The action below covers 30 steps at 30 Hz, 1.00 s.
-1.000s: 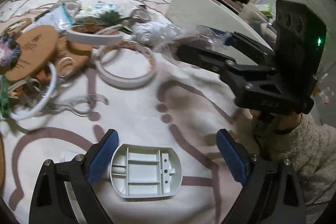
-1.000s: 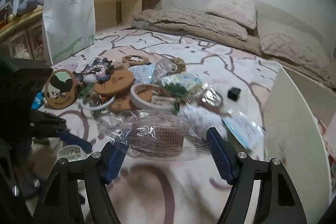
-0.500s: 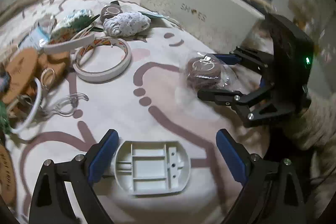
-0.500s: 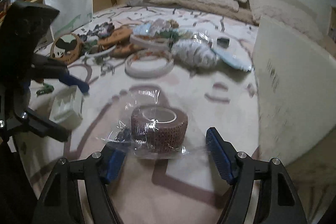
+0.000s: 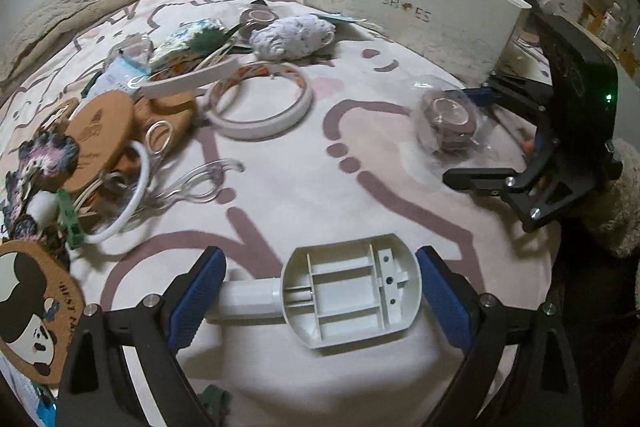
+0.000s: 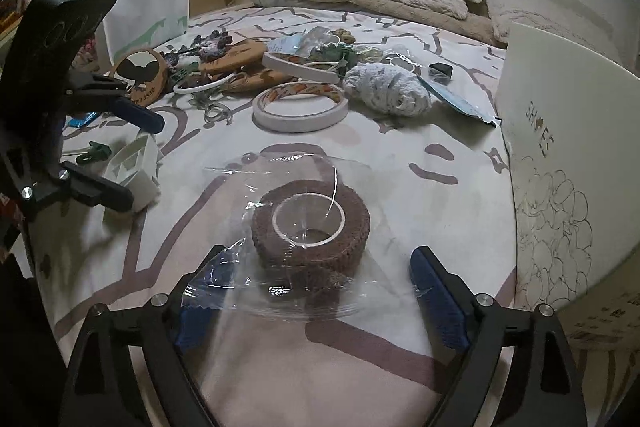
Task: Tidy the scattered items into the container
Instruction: 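Close the right gripper on the clear bag holding the brown tape roll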
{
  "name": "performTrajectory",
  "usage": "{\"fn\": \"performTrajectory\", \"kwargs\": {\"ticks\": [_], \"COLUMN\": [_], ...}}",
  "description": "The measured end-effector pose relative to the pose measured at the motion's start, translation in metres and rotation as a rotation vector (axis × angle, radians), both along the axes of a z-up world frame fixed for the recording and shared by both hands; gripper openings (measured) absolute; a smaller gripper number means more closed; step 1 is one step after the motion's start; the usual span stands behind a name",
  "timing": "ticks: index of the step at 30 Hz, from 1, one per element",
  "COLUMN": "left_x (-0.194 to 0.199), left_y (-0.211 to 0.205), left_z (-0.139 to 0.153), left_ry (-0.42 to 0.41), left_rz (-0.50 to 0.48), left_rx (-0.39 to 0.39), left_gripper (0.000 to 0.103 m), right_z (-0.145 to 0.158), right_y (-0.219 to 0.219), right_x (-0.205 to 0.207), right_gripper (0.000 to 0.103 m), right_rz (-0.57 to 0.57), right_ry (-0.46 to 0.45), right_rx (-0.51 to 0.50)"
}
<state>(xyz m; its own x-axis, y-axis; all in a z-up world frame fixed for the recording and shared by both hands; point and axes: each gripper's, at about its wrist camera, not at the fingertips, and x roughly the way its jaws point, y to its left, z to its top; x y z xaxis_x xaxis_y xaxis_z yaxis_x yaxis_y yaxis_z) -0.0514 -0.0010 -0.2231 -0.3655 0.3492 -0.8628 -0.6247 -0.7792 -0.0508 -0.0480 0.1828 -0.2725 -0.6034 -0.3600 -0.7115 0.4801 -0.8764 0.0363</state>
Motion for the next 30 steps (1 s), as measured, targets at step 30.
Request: {"fn": "performTrajectory", "kwargs": {"ticks": [30], "left_x": [0.020], "left_y": [0.016], "left_z": [-0.013], "left_ry": [0.060], "left_rz": [-0.095], "left_rx": [-0.002], "left_gripper": [0.072], "right_z": [0.004], "right_y": [0.002], "right_x": [-0.018], "right_gripper": [0.096], "right_rz": [0.000], "right_ry": [-0.069], "right_rx": [-0.111]}}
